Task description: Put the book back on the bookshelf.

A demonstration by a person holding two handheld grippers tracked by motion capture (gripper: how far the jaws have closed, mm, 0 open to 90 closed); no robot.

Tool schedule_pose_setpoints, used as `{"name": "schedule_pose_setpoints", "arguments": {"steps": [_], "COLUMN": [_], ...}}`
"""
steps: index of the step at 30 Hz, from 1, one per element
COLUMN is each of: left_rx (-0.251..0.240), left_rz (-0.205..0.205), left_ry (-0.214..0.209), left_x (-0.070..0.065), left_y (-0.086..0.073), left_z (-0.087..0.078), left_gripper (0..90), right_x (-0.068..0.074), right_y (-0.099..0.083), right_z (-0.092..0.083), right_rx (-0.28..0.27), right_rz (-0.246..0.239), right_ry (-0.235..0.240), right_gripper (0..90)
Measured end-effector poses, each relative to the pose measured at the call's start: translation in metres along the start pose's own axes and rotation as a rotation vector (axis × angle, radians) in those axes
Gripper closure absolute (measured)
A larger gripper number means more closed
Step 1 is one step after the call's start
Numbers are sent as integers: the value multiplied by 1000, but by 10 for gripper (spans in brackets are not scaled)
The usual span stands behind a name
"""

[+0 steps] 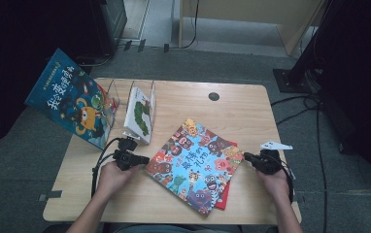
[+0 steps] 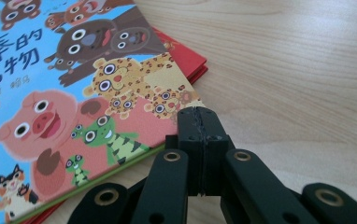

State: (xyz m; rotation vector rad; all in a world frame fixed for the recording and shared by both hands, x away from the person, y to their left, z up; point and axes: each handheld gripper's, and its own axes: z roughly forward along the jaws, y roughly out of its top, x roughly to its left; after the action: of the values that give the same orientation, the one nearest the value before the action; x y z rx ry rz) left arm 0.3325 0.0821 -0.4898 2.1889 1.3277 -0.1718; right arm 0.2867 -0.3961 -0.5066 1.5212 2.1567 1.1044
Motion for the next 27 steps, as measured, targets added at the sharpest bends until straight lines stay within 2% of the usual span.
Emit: {"name": "schedule_pose_setpoints", "arguments": {"steps": [6,8,11,14,17,19,22,25,27], "left_rx": [31,44,28,-1,-8,-13,-23,-31,-32], "left_rz": [34,46,30,12,23,26,17,11,18], "left_ry": [-19,-11,-6,-13,-19,-25,-45,-69,-68], "left_x": [-10,-11,-7,-6,-8,-9,-11,-12,-13], "left_y": [-5,-4,0,6,12,17,24,30,33], "left_z": [1,0,-4,-6,-6,-5,-1,3,6], "left_gripper": [856,814,728,660,597,577,548,529,515], "right_x": [1,1,1,0,1,2,5,11,13], "right_y": [8,10,10,9,7,5,2,0,-1], "right_z": [9,13,14,14,12,12,9,4,3], "right_rx": [-14,-24,-30,-29,-27,-24,-35,-39,-40], "right_rz": [5,1,-14,-4,-22,-34,-23,-54,-56], "right_ry": [-26,-33,-34,-25,-22,-15,5,3,13], "right_gripper": [900,900,900,899,889,876,868,875,882]}}
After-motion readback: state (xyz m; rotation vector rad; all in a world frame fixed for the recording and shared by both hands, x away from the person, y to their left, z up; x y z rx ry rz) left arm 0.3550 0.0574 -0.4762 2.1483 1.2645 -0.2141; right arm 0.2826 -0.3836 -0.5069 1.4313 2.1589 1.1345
